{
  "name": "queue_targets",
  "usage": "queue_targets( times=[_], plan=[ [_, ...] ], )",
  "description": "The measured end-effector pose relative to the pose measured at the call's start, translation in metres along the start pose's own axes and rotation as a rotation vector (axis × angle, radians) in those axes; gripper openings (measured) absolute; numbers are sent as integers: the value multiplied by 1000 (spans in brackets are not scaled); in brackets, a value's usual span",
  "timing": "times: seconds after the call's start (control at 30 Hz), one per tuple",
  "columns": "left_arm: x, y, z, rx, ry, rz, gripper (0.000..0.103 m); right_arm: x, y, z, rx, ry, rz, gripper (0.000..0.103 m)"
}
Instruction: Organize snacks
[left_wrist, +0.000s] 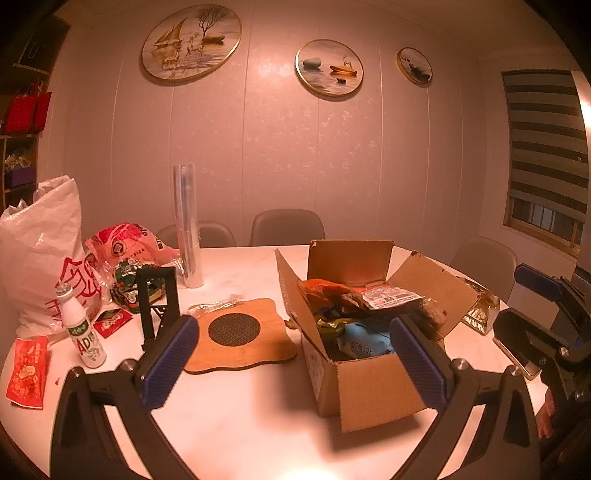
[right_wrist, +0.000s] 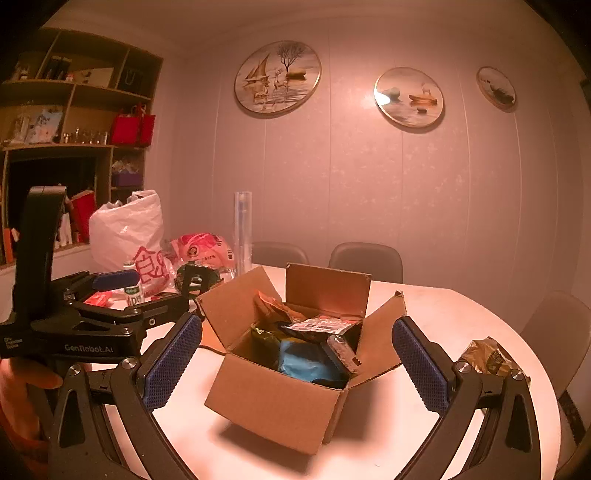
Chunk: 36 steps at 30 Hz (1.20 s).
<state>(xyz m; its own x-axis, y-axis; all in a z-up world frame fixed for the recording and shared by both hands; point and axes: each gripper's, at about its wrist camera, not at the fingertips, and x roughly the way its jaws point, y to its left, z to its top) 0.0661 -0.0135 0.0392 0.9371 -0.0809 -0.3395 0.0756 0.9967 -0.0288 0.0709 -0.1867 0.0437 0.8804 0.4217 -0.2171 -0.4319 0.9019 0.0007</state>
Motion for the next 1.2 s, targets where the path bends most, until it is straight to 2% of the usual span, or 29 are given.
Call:
queue_targets(
  times=[1.2],
  plan=[
    [-5,-3,0,-7,-7,4,102,-5,6,0,1,-3,5,103]
  ],
)
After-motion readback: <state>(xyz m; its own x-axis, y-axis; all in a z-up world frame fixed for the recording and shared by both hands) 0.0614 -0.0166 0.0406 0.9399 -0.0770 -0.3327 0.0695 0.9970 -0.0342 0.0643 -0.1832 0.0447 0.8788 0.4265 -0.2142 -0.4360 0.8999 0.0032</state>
